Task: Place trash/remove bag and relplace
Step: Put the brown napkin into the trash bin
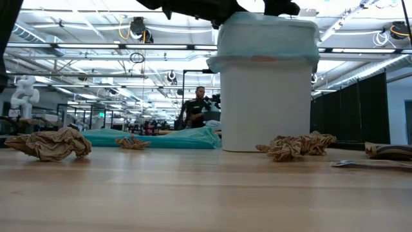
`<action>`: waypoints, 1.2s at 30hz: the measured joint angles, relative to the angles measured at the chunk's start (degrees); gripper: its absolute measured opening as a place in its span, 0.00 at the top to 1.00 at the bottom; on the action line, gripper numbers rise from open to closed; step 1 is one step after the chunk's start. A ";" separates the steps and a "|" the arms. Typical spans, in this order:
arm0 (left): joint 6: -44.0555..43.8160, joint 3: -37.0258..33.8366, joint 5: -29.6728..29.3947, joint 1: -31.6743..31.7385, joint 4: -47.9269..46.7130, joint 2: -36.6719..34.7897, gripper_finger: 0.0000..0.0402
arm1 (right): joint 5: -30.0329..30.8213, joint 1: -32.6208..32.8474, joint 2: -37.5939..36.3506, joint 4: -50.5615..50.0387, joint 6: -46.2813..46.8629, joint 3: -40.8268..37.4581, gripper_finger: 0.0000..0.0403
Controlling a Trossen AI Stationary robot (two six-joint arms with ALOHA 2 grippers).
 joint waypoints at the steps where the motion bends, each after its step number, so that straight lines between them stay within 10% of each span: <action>1: 1.04 0.02 -0.87 0.00 -0.75 -0.45 0.73 | 0.00 0.00 0.00 0.01 -0.51 0.00 0.97; 9: 11.31 0.09 -19.14 -2.09 -26.47 -13.40 0.78 | 0.00 0.59 -0.47 -0.17 -3.07 0.00 0.85; 21: -5.29 -1.68 -18.49 -3.01 -61.42 -20.43 0.93 | -0.09 4.48 -0.76 1.64 -4.09 0.00 0.75; 28: -6.84 -13.51 -18.24 -2.29 -62.24 -20.77 0.99 | -0.13 7.10 -0.74 2.12 -4.04 0.00 0.74; 36: -3.97 -30.51 -4.88 1.94 -47.98 -21.32 1.00 | -0.13 9.44 -0.74 2.10 -3.89 0.00 0.74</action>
